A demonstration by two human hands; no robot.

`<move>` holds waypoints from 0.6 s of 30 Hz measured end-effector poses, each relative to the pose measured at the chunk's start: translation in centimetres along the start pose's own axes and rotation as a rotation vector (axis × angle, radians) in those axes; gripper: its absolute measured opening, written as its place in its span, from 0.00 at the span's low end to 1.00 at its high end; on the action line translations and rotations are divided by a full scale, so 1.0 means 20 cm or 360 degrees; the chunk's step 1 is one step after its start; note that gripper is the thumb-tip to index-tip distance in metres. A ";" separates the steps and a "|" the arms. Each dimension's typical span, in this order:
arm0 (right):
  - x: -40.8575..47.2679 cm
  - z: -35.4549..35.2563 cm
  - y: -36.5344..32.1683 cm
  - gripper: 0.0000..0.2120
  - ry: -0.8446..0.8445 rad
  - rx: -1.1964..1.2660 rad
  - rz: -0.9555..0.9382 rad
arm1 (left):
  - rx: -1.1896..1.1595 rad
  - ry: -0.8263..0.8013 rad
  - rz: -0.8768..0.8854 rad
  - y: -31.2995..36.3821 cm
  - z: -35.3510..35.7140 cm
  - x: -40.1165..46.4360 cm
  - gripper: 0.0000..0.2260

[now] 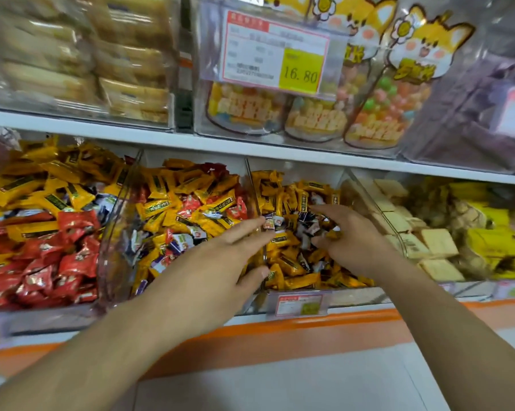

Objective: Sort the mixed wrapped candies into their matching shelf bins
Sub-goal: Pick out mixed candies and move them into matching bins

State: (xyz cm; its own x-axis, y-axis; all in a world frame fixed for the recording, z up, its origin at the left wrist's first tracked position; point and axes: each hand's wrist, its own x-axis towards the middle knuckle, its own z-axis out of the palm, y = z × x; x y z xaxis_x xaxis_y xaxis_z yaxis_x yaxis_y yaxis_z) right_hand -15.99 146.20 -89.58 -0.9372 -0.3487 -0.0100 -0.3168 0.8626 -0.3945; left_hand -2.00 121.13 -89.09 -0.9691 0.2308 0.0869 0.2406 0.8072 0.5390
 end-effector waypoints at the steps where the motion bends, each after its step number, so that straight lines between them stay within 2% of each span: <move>1: 0.01 0.01 0.01 0.31 -0.0050 -0.0004 -0.0031 | -0.0003 0.0024 0.0002 0.00 0.00 0.00 0.25; 5: 0.09 0.04 0.02 0.34 -0.0151 -0.0146 -0.0071 | -0.0023 0.0041 0.0015 -0.02 0.01 0.01 0.24; 9: 0.13 0.04 -0.01 0.29 -0.0238 -0.0193 -0.0019 | -0.0011 0.0055 0.0017 -0.02 0.01 0.02 0.24; 18: 0.09 0.05 -0.01 0.13 0.0132 -0.0020 -0.0069 | 0.0023 0.0071 0.0007 -0.02 0.02 0.01 0.24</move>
State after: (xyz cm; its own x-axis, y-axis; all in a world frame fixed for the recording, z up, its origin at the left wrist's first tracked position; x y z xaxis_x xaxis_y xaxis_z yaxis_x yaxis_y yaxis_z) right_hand -17.52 145.03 -90.45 -0.9313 -0.3547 0.0834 -0.3587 0.8519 -0.3816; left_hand -2.29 120.97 -89.57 -0.9693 0.2106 0.1266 0.2456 0.8139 0.5266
